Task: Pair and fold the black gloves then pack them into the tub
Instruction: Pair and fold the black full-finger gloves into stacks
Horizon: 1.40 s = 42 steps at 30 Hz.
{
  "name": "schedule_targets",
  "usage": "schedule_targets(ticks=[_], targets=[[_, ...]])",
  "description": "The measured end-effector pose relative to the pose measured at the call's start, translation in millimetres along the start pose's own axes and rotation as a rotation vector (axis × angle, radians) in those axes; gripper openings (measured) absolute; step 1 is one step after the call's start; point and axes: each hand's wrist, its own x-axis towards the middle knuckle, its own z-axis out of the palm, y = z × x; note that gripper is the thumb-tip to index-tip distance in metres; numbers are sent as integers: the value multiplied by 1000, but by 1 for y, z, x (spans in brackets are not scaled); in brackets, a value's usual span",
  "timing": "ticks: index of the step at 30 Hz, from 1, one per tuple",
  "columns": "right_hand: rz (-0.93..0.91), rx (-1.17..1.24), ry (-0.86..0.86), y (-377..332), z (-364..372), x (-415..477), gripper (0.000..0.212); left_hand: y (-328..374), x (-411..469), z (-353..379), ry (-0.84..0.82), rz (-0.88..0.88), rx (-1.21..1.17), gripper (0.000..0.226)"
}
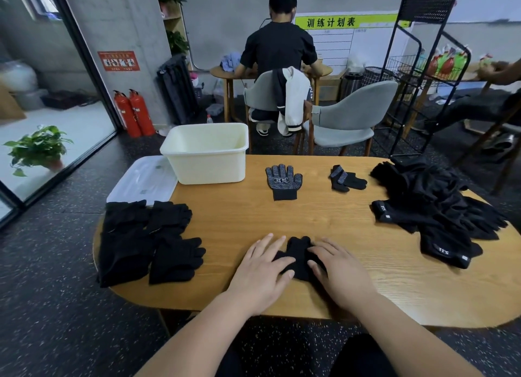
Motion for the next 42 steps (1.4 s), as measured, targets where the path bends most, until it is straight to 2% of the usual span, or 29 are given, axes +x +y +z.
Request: schedule_targets(ticks=[4,9,14,18,21,26,28,31,33,34,38,42], targets=[[23,44,20,-14,-8,7,28,-16,-6,-6,60,-125,-21,50],[93,190,9,-34,1,13,13,-27,-14,-6,194,-432,-78,40],[149,286,-1,-54,7,13,10,-35,-10,-9,128,-616,-268,37],[126,313,38,-69,15,5,11,-30,-3,-14,47,-617,-287,40],[119,331,54,-72,18,-1,13,-25,-2,-16,61,-624,-288,33],[140,360,30,-69,14,1,21,-24,-1,-22,133,-635,-521,41],[155,360,48,-67,14,6,29,-24,-1,-27,143,-629,-613,44],[129,377,-4,-67,6,20,57,-25,-3,-40,170,-581,-664,42],[133,542,-96,-68,-1,32,67,-26,-3,-51,190,-537,-657,38],[138,657,-126,-71,-4,39,65,-27,-4,-59,200,-522,-657,35],[158,916,-144,-88,-12,56,25,-39,-8,-89,207,-487,-696,28],[161,1117,-157,-113,-20,75,17,-65,-16,-111,259,-518,-713,28]])
